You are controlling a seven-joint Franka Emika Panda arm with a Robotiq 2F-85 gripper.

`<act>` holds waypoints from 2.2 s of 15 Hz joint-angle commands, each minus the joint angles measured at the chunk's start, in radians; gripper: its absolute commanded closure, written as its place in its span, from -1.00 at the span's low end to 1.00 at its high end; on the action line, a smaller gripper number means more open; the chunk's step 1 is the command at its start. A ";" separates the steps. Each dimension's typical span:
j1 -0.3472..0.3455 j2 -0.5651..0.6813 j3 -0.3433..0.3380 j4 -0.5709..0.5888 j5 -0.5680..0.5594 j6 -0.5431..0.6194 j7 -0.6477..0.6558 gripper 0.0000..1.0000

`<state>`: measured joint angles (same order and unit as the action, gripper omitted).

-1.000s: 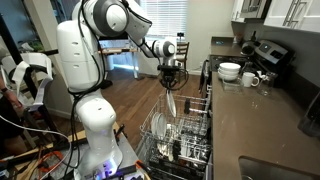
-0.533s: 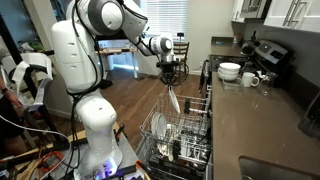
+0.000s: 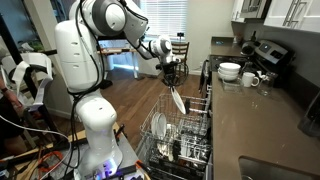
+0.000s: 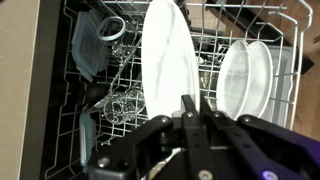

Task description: Remove the plate that's on the other side in the dishwasher and put it on the countertop

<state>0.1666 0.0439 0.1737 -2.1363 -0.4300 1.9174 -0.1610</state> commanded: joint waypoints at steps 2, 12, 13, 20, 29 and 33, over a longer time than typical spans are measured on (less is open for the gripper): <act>0.017 0.111 0.001 0.096 -0.062 -0.051 0.068 0.95; 0.095 0.237 -0.001 0.256 -0.116 -0.174 0.131 0.95; 0.097 0.240 0.000 0.264 -0.110 -0.183 0.125 0.95; 0.091 0.241 0.002 0.235 -0.093 -0.138 0.115 0.87; 0.165 0.247 0.001 0.270 -0.149 -0.273 0.363 0.96; 0.210 0.260 0.003 0.294 -0.208 -0.404 0.482 0.96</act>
<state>0.3502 0.2922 0.1746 -1.8827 -0.5798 1.6231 0.2417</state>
